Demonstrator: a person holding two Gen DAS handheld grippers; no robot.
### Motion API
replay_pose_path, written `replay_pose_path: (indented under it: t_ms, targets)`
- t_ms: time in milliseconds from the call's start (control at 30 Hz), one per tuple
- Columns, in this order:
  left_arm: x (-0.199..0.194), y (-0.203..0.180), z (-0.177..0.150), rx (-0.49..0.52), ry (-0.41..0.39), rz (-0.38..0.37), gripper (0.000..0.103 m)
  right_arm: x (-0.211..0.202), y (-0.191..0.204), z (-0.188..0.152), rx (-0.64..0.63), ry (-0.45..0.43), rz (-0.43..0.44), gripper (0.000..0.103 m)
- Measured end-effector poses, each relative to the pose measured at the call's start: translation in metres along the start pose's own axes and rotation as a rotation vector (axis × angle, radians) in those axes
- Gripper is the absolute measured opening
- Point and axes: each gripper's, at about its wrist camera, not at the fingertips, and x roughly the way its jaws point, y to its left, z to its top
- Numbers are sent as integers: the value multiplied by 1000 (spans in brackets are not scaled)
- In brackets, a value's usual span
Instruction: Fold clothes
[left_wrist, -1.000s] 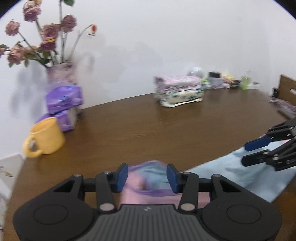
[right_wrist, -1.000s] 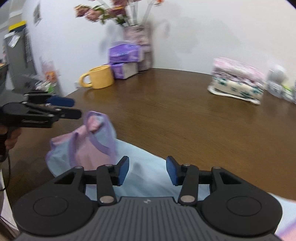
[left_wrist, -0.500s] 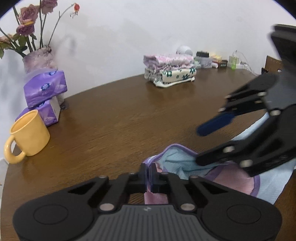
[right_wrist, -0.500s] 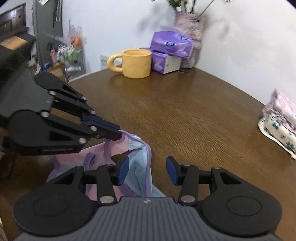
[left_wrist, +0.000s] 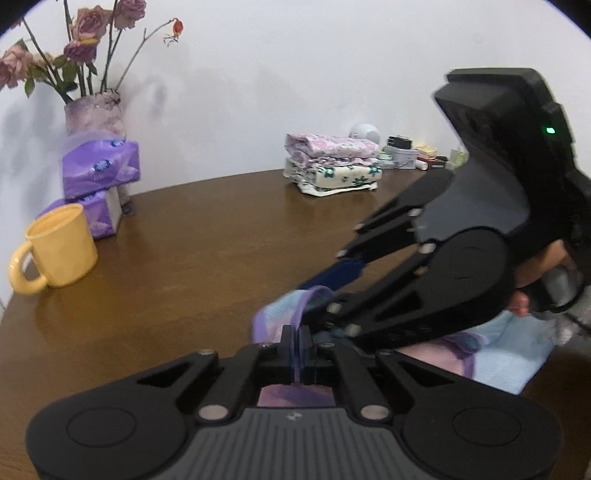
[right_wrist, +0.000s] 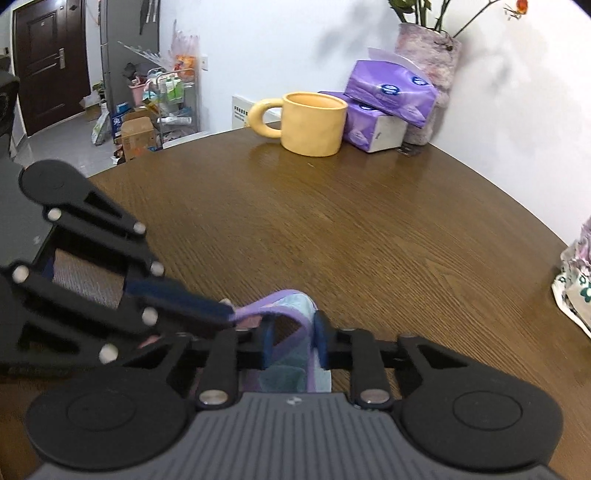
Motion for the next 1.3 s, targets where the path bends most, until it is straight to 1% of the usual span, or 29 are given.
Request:
replay_pose_path:
  t_ms: [33, 67, 167, 200, 233, 267, 467, 633, 700, 767, 800, 900, 1033, 1167, 1300]
  targets:
    - [-1, -2, -1, -6, -1, -8, 1, 0, 0, 0, -2, -6, 5, 9]
    - [-2, -3, -3, -7, -3, -18, 1, 0, 1, 0, -3, -12, 10, 7]
    - [-9, -3, -6, -41, -4, -41, 4, -3, 1, -1, -10, -35, 34, 7]
    - [-13, 1, -7, -70, -12, -47, 8, -4, 1, -1, -16, -44, 40, 7]
    - [-18, 5, -7, -102, -21, -51, 9, -6, 2, -2, -21, -53, 46, 7]
    - [-22, 9, -8, -123, -28, -50, 9, -8, 2, -2, -27, -62, 52, 7]
    - [-22, 28, -12, -155, -10, 21, 8, -10, 3, -2, -42, -84, 64, 7]
    - [-3, 21, -9, -91, 39, 8, 8, -12, 6, -2, -39, -104, 94, 7]
    - [6, 17, -10, -67, 62, 20, 8, -14, 9, -2, -49, -111, 109, 7]
    - [13, 14, -12, -57, 75, 30, 11, -15, 11, -2, -59, -113, 120, 7]
    - [11, 14, -13, -59, 71, 29, 11, -15, 12, -3, -62, -112, 127, 7]
    - [-1, 15, -17, -79, 41, 43, 18, -15, 14, -6, -74, -109, 149, 7]
    - [-25, 23, -27, -127, 5, 91, 18, -13, 21, -9, -108, -103, 172, 8]
    - [-42, 33, -38, -202, -20, 138, 20, -6, 30, -13, -147, -88, 165, 9]
    - [-52, 45, -42, -282, -55, 158, 21, -2, 37, -18, -172, -81, 158, 9]
